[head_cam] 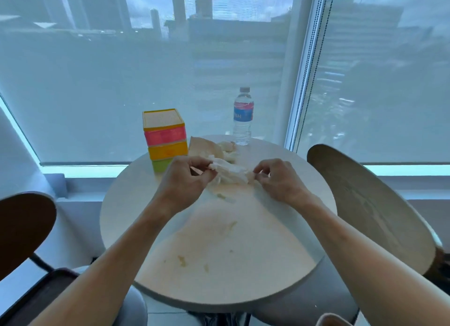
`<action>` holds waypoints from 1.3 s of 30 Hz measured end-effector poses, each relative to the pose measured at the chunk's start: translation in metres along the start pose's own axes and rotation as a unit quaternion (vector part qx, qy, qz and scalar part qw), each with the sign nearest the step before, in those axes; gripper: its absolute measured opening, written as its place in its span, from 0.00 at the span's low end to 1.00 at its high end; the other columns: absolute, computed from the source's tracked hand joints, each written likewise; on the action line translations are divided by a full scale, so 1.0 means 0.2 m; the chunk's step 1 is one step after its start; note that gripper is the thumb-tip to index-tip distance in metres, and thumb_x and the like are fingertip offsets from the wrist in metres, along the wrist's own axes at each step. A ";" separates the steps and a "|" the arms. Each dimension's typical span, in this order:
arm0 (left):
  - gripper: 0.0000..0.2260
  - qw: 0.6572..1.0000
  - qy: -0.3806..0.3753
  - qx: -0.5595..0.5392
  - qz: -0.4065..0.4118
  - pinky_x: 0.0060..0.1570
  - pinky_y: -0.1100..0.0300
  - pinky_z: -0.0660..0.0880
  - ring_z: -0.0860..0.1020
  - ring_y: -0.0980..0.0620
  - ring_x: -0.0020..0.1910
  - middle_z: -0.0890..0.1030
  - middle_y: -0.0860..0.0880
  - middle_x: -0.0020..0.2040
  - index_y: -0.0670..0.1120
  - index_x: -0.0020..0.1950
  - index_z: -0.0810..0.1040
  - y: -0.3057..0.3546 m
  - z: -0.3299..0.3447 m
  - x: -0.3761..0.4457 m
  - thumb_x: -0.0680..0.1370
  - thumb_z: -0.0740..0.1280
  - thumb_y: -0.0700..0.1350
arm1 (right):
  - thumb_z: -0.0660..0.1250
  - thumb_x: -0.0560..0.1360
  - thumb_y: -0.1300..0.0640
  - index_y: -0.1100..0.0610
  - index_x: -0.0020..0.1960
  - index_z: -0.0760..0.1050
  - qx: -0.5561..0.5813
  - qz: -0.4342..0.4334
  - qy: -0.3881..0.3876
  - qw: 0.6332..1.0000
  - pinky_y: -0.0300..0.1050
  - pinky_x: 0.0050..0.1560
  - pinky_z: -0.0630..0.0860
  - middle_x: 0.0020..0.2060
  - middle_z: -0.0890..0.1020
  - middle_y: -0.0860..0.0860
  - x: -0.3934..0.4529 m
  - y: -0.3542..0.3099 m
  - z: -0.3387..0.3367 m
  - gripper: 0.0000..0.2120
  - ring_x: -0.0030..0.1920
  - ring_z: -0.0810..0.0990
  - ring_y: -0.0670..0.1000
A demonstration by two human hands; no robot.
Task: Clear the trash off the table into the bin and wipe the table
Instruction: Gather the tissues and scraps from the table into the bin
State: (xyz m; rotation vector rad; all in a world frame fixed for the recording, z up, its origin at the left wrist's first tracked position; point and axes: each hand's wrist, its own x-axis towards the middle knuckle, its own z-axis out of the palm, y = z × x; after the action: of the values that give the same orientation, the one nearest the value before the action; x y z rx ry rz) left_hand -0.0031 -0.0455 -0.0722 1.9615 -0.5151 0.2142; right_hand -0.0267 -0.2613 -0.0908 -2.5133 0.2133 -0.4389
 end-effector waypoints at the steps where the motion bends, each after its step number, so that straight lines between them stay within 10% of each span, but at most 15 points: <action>1: 0.06 1.000 0.000 -0.006 -0.006 0.29 0.68 0.68 0.70 0.59 0.26 0.81 0.55 0.32 0.55 0.39 0.84 0.01 0.01 -0.01 0.75 0.72 0.44 | 0.68 0.75 0.59 0.54 0.49 0.84 0.017 0.000 0.018 1.000 0.40 0.46 0.72 0.43 0.83 0.52 -0.01 0.01 -0.02 0.06 0.44 0.79 0.51; 13: 0.08 0.998 0.014 -0.046 -0.042 0.36 0.65 0.71 0.73 0.62 0.27 0.81 0.57 0.30 0.53 0.40 0.85 0.26 0.19 -0.20 0.75 0.72 0.40 | 0.74 0.73 0.53 0.51 0.44 0.83 0.218 0.011 0.120 0.969 0.32 0.35 0.68 0.27 0.77 0.42 -0.21 0.19 -0.41 0.02 0.28 0.73 0.39; 20: 0.08 0.998 0.017 -0.037 -0.047 0.33 0.72 0.70 0.74 0.63 0.28 0.80 0.60 0.28 0.51 0.42 0.84 0.42 0.33 -0.36 0.76 0.70 0.39 | 0.77 0.69 0.49 0.53 0.42 0.83 0.333 0.031 0.095 0.938 0.37 0.41 0.74 0.35 0.83 0.50 -0.39 0.33 -0.55 0.09 0.36 0.79 0.43; 39: 0.06 0.997 -0.022 -0.057 -0.045 0.31 0.70 0.70 0.72 0.62 0.28 0.81 0.58 0.30 0.51 0.44 0.85 0.67 0.60 -0.76 0.76 0.71 0.40 | 0.61 0.75 0.66 0.63 0.43 0.76 0.451 0.093 0.039 0.887 0.40 0.30 0.65 0.31 0.69 0.54 -0.86 0.68 -0.70 0.06 0.29 0.67 0.48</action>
State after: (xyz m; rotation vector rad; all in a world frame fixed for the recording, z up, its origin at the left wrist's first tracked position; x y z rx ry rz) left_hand -0.2083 -0.1621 -0.0717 1.8767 -0.4570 0.0829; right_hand -0.2451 -0.4026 -0.1040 -1.5442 0.2120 -0.4282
